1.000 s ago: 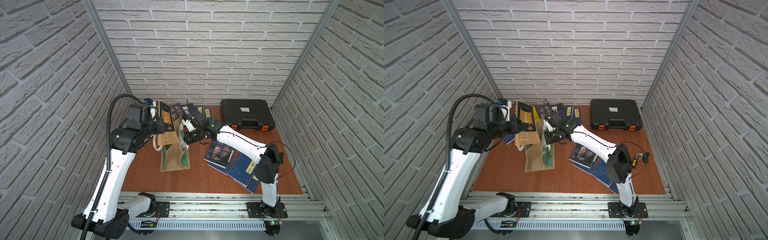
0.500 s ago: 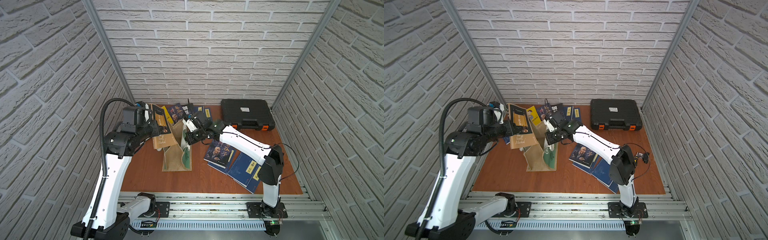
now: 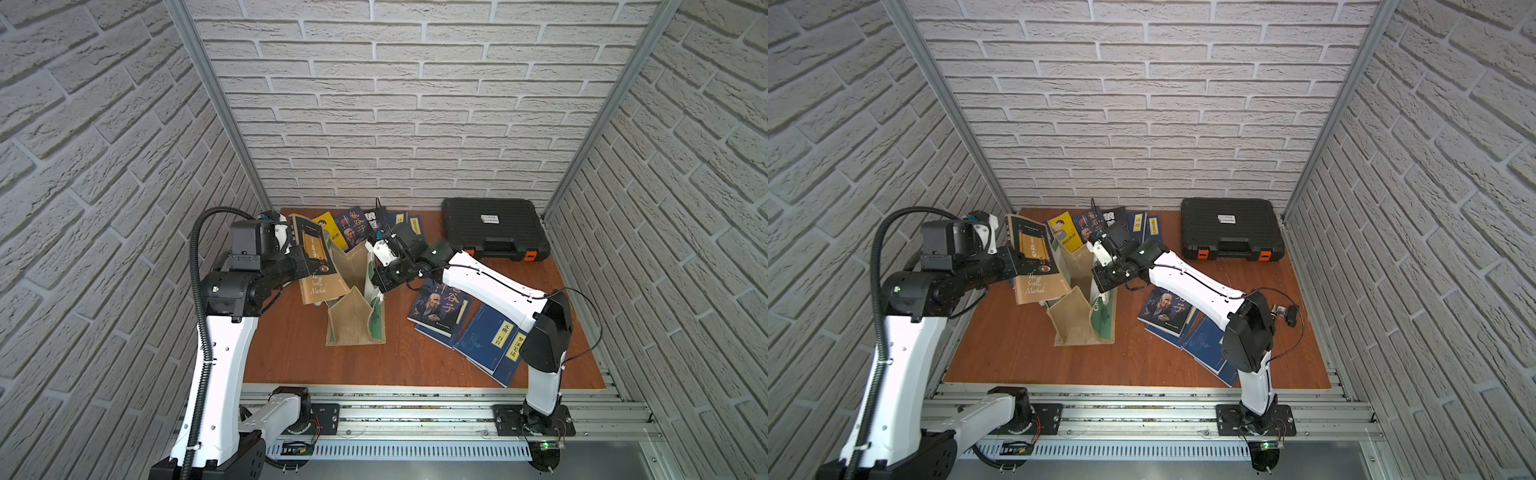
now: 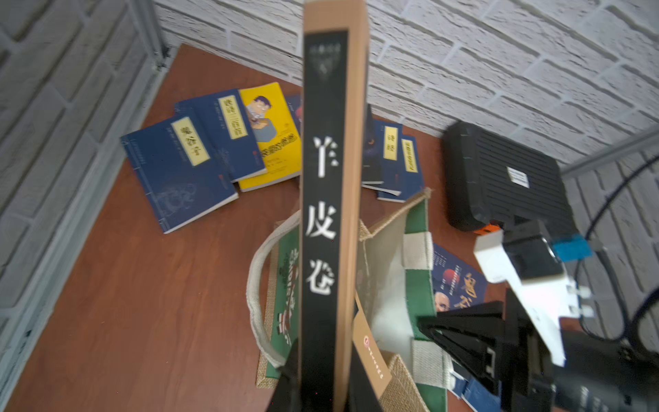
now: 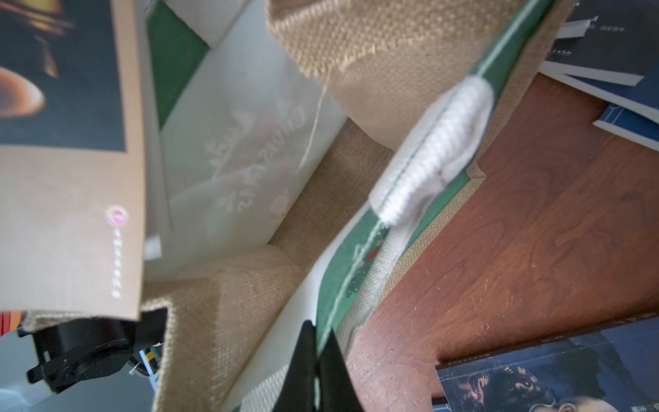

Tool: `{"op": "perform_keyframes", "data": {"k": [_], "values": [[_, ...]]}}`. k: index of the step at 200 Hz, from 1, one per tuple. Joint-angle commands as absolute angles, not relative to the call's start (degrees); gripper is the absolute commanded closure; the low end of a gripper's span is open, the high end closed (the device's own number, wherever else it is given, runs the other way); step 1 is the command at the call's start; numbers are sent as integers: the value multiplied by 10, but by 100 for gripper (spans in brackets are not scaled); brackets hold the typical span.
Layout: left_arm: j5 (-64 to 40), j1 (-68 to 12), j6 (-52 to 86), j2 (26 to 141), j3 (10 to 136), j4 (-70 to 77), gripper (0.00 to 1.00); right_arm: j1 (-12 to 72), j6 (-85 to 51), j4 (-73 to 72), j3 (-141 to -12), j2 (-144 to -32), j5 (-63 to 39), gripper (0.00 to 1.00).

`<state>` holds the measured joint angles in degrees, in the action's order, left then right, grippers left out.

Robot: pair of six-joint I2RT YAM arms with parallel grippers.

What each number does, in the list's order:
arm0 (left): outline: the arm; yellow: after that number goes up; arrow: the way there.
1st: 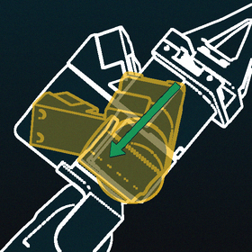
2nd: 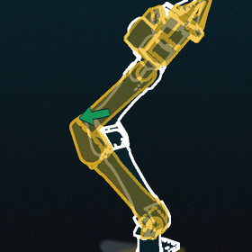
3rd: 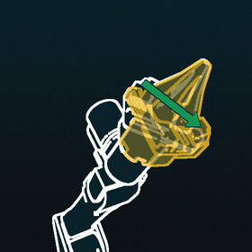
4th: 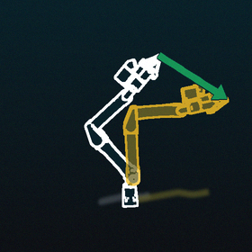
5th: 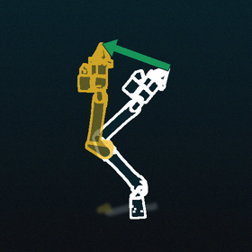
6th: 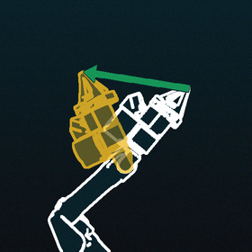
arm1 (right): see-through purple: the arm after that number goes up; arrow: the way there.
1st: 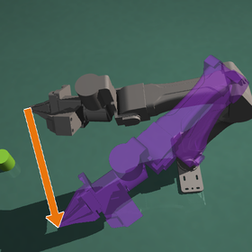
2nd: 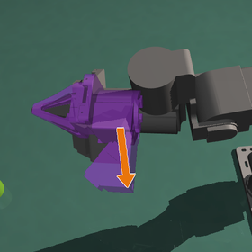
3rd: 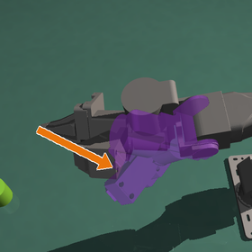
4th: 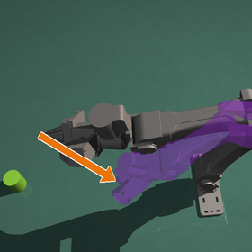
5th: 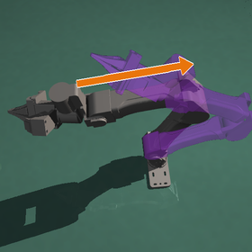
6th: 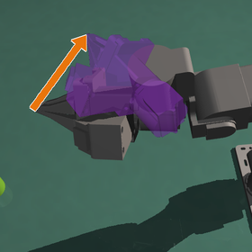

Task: Put the books into the canvas bag
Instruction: Adjust the canvas bag at the center of the board.

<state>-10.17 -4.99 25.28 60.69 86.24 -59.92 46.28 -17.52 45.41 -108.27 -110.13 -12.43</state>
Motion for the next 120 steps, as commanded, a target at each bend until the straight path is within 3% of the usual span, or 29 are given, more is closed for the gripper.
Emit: {"op": "perform_keyframes", "data": {"k": [1,32,64,88,120], "values": [[-176,-85,177,600,868,-522,100,464,-156,467,-1130,-1102,-145,94],[-54,-187,78,633,889,-585,100,464,-154,482,-1160,-1112,-152,94],[-7,-197,84,654,892,-618,100,464,-150,487,-1160,-1117,-155,94],[-34,-156,124,630,881,-585,100,465,-145,492,-1149,-1115,-152,94],[-165,-9,232,589,841,-520,100,464,-144,475,-1111,-1095,-159,94]]}}
